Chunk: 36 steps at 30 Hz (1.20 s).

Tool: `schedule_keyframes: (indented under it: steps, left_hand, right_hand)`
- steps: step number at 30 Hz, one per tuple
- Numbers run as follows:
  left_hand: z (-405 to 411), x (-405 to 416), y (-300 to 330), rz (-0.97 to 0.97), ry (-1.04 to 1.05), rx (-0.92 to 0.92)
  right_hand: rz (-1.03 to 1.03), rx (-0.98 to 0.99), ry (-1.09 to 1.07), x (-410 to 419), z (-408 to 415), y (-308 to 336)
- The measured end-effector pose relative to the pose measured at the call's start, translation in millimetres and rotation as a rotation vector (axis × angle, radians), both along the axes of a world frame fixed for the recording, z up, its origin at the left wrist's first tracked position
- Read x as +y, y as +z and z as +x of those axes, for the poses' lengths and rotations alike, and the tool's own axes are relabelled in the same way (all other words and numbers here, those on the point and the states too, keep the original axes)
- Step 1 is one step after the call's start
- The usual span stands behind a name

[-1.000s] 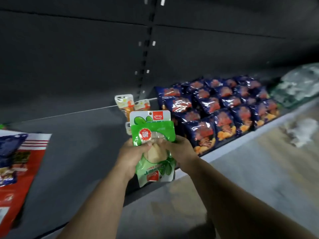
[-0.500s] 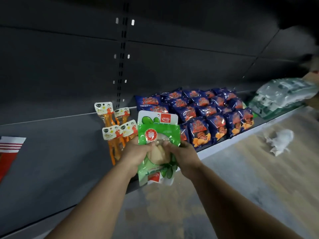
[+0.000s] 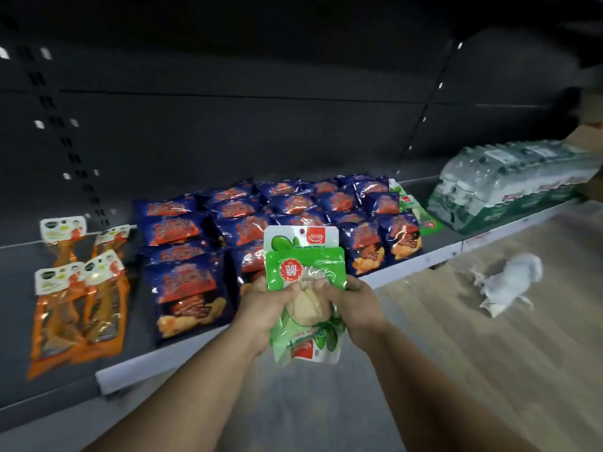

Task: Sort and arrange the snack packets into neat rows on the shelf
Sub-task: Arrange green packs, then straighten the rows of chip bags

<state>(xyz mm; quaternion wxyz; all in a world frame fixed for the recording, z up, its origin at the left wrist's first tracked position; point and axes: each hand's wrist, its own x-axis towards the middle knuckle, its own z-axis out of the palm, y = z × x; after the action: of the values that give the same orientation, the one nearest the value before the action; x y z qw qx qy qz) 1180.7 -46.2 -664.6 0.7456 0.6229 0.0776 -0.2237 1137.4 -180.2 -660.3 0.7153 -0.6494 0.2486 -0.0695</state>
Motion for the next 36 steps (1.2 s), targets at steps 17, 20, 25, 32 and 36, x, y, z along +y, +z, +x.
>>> schedule_keyframes:
  steps: [17,20,25,32,36]
  left_hand:
    - [-50.0,-217.4,47.8,0.008,0.004,0.100]
    - [-51.5,-240.7,56.7,0.032,-0.021,0.088]
    - [-73.8,-300.0,55.3,0.040,-0.124,0.160]
    - [-87.1,-387.5,43.0,0.095,-0.195,0.245]
    - [-63.3,-416.0,31.9,0.118,-0.199,0.279]
  right_hand:
    - [0.083,-0.029,-0.159,-199.7,-58.4,26.7]
    - [0.090,-0.007,-0.223,-213.4,-66.6,38.1]
    - [-0.005,0.073,-0.388,-261.1,-94.2,53.6]
    - [-0.027,0.132,-0.614,-325.8,-116.7,46.2]
    - [-0.064,0.145,-0.662,-346.4,-93.5,38.6]
